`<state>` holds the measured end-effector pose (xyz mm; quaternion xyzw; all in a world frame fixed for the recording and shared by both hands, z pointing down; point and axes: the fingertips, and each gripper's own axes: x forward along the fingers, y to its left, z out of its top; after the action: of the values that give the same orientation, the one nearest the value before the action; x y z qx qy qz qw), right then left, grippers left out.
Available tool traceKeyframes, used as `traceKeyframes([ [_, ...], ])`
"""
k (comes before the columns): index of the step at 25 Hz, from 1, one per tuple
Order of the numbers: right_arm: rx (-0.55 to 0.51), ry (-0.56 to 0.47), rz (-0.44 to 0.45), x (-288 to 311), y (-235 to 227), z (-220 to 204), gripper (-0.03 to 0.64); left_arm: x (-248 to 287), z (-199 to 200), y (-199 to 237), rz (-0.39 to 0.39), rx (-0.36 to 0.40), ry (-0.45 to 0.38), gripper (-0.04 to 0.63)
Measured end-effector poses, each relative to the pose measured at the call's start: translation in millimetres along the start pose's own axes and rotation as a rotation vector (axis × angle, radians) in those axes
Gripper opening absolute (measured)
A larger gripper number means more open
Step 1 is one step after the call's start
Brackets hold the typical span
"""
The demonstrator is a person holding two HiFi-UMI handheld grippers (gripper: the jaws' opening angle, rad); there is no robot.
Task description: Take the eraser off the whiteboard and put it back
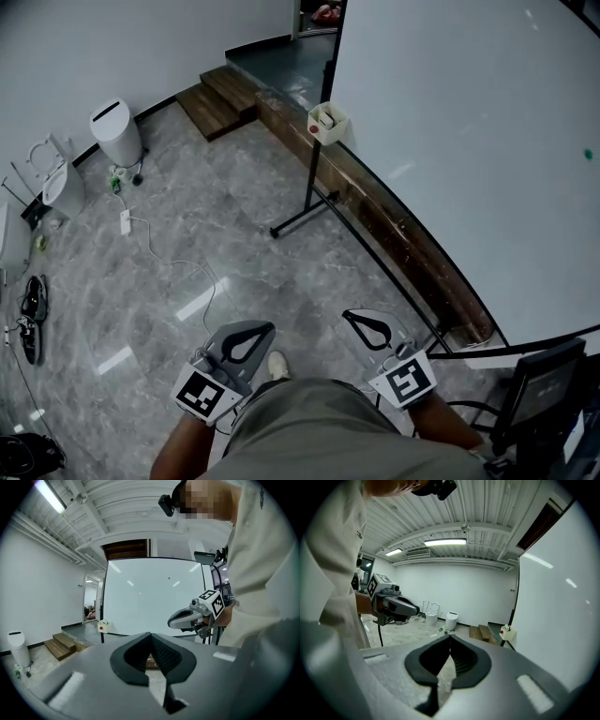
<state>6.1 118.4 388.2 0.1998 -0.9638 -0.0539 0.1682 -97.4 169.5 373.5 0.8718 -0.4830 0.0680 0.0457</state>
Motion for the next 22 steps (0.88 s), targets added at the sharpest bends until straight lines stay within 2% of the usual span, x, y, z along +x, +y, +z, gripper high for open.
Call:
traceKeyframes([
  [5, -0.026, -0.024, 0.027, -65, 6, -13, 0.003, 9, 12, -68, 0.006, -0.025, -0.019, 0.005],
  [14, -0.001, -0.03, 0.065, -170, 32, -54, 0.003, 6, 6, -195, 0.03, -0.039, 0.011, 0.005],
  [18, -0.004, -0.026, 0.091, -201, 43, -66, 0.003, 2, -1, -232, 0.039, -0.055, 0.03, 0.005],
  [22, 0.006, -0.045, 0.086, -218, 48, -72, 0.003, -2, -9, -252, 0.042, -0.058, 0.048, 0.005],
])
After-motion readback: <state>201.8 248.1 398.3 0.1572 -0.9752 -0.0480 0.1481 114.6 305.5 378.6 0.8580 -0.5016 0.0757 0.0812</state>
